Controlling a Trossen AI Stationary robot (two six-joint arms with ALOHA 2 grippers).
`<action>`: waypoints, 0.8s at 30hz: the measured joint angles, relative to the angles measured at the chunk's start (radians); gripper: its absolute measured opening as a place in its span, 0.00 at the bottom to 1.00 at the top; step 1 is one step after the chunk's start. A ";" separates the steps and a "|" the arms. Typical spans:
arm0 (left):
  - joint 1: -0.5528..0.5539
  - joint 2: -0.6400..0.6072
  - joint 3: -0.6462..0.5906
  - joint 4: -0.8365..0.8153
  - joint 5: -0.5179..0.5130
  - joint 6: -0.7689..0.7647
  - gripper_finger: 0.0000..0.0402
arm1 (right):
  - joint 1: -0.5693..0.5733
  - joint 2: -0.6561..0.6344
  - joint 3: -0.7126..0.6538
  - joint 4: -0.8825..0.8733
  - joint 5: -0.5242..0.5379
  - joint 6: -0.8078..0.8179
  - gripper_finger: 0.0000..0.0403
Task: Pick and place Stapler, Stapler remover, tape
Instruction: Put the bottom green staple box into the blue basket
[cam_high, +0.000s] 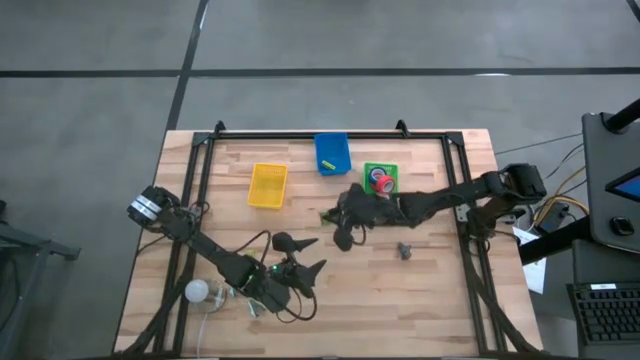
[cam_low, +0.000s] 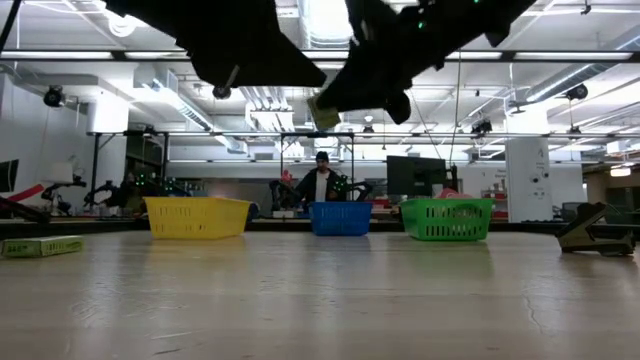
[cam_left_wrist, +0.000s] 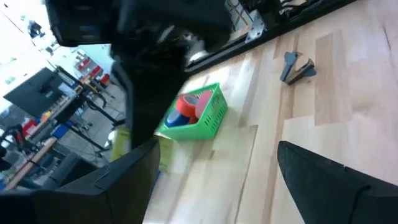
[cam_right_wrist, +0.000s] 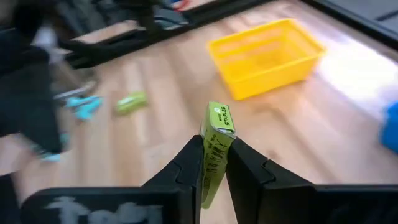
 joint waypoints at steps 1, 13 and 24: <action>-0.002 0.000 0.000 -0.015 0.001 -0.023 0.81 | -0.021 0.000 0.000 -0.006 0.000 -0.003 0.13; -0.017 0.000 0.000 -0.123 0.001 -0.281 0.81 | -0.335 0.007 0.000 -0.018 0.004 -0.040 0.13; -0.021 0.000 0.000 -0.171 0.002 -0.336 0.81 | -0.492 0.127 0.036 -0.018 0.002 -0.017 0.13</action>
